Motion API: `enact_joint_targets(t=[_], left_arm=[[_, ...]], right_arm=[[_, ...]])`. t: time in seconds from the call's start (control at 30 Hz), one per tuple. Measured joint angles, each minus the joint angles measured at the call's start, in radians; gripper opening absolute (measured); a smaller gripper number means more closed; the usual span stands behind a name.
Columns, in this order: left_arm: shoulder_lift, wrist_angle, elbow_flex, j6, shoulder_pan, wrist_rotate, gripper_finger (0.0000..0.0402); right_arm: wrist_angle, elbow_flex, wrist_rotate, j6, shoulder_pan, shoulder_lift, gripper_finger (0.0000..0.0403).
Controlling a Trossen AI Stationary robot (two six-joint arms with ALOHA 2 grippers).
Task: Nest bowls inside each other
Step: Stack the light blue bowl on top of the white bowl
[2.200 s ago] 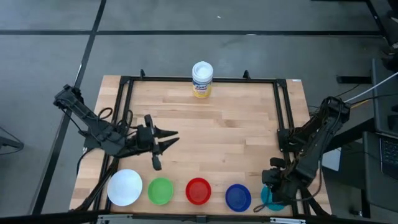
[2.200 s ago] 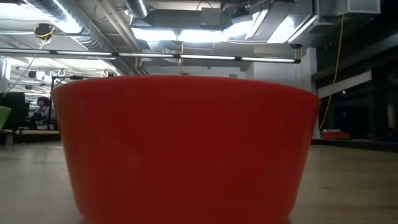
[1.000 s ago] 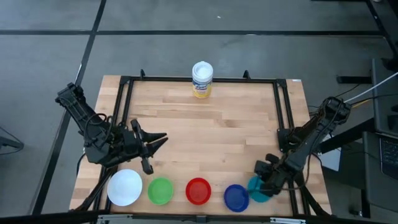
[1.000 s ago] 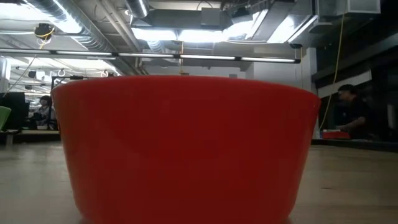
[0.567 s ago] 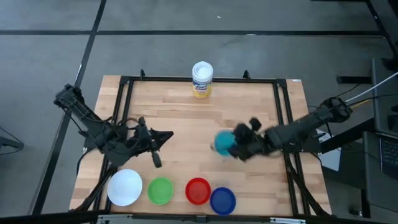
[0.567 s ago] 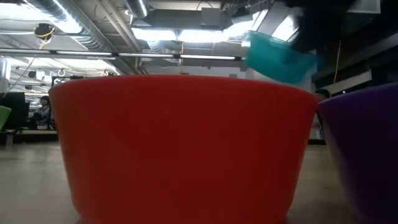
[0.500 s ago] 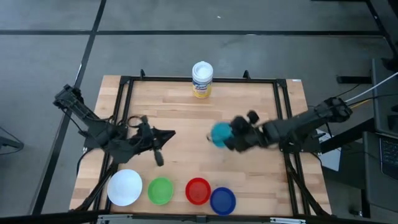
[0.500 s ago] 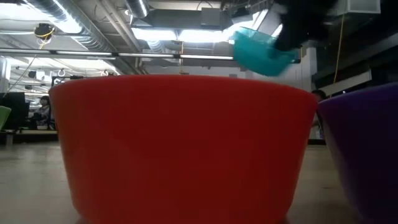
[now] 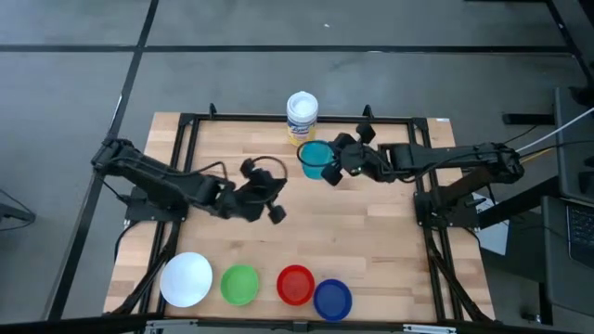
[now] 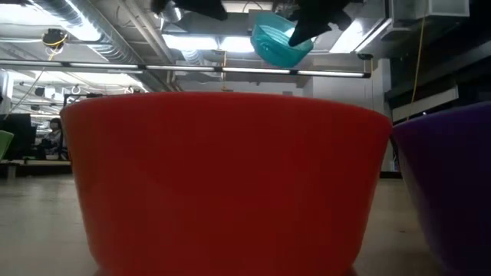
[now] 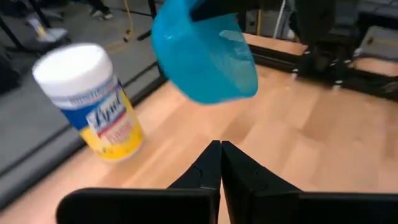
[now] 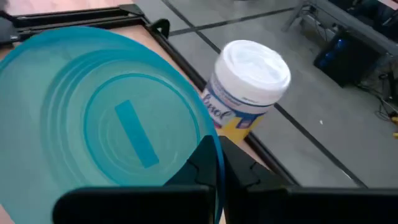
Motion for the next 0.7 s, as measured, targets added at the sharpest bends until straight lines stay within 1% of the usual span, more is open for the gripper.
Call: enact_joint_targets(t=[0.1,0.2,0.33,0.5,0.63,0.7], left_arm=[[0.035,0.005,0.057,0.068,0.052,0.037,0.0024],[0.054,0.012,0.102,0.099,0.103,0.076,0.0053],[0.055,0.026,0.133,0.111,0.151,0.109,0.0095],[0.055,-0.014,0.134,0.058,0.187,0.145,0.0130],[0.055,-0.076,0.134,-0.015,0.202,0.179,0.0138],[0.055,-0.082,0.134,-0.026,0.208,0.181,0.0138]], right_arm=[[0.027,0.000,-0.013,-0.029,-0.024,0.006,0.0002],[0.042,0.000,-0.047,-0.067,-0.037,0.024,0.0002],[0.070,0.000,-0.063,-0.120,-0.038,0.064,0.0002],[0.091,0.000,-0.072,-0.128,-0.038,0.081,0.0002],[0.111,0.002,-0.071,-0.168,-0.038,0.081,0.0002],[0.113,0.011,-0.070,-0.185,-0.038,0.081,0.0002]])
